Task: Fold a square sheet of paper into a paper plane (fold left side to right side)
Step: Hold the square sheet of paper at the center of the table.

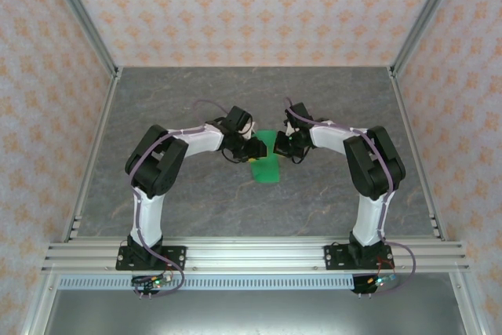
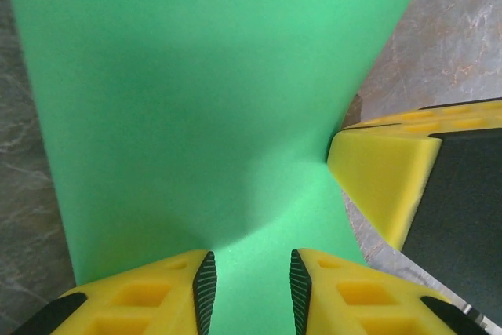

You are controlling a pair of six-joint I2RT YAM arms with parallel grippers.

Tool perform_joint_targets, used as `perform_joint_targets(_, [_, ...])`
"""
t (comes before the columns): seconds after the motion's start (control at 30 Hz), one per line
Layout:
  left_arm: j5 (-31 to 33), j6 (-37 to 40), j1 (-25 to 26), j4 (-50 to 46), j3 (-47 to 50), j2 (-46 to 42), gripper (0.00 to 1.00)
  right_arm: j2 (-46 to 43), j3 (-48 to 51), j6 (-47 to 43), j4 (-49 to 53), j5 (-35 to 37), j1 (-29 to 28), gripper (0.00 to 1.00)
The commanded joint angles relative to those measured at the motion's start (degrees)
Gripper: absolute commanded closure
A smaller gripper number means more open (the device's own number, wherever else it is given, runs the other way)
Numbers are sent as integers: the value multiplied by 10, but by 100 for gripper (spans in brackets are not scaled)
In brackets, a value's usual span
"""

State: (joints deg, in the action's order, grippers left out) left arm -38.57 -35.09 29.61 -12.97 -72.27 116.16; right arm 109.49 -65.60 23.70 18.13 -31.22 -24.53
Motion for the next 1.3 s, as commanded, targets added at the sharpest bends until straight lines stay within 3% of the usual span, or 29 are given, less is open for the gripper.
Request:
perform_joint_targets(0.0, [20, 5, 4, -13, 14, 4, 65, 17, 21, -7, 13, 26, -3, 92])
perform_joint_targets(0.33, [36, 14, 9, -22, 44, 4, 65, -75, -16, -8, 9, 9, -3, 92])
perform_joint_targets(0.8, [40, 13, 14, -19, 40, 6, 65, 19, -68, 23, -39, -44, -3, 92])
perform_joint_targets(1.27, [37, 38, 16, -28, 75, -23, 66, 83, -99, 9, 60, 34, -3, 93])
